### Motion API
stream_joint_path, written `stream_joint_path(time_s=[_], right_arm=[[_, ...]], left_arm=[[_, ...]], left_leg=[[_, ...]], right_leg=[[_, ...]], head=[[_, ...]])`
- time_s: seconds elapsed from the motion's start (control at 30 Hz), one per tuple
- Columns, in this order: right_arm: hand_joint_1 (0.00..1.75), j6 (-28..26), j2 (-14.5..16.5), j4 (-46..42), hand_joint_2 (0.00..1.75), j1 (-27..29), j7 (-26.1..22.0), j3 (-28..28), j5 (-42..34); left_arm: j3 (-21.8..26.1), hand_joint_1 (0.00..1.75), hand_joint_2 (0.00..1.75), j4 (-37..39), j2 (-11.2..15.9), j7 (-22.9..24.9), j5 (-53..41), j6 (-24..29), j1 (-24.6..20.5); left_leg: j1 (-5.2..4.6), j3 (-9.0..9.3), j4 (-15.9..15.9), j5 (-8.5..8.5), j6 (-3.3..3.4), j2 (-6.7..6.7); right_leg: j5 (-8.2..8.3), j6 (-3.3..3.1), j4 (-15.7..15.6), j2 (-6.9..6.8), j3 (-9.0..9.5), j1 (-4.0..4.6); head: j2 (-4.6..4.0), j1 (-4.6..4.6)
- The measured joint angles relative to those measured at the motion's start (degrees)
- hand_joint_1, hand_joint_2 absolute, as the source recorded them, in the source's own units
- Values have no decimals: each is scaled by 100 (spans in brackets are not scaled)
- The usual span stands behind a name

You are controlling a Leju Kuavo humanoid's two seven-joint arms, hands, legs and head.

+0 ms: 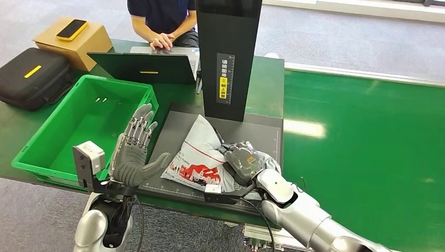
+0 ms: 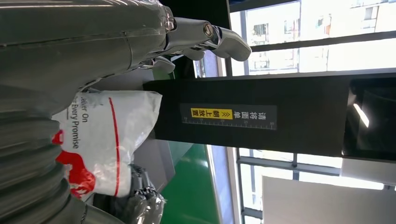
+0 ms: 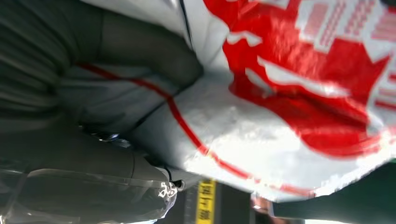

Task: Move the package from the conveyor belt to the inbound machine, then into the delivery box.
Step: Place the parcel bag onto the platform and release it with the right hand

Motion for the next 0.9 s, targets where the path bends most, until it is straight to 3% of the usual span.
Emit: stream_joint_path(time_s=[0.23, 0.47, 0.9], right_arm=[[0, -203, 28, -16, 175, 73, 73, -214, -312], [0, -157, 23, -595, 175, 471, -564, -1012, -1831], [0, -886, -86, -1636, 175, 1140, -913, -1917, -1618]], left_arm=[[1, 0, 175, 0, -1, 28, -33, 23, 21], [1, 0, 175, 0, -1, 41, -39, 79, 44], [-30, 0, 175, 2, 6, 26, 33, 119, 41]], left_leg=[[0, -3, 0, 0, 0, -1], [-1, -9, 1, -1, 1, -2], [-1, -12, 1, -1, 1, -2]], right_leg=[[0, 0, 0, -1, -1, -1], [0, 0, -1, -1, -8, -2], [0, 0, -2, -1, -11, -1]], head=[[0, 0], [0, 0], [-1, 0]])
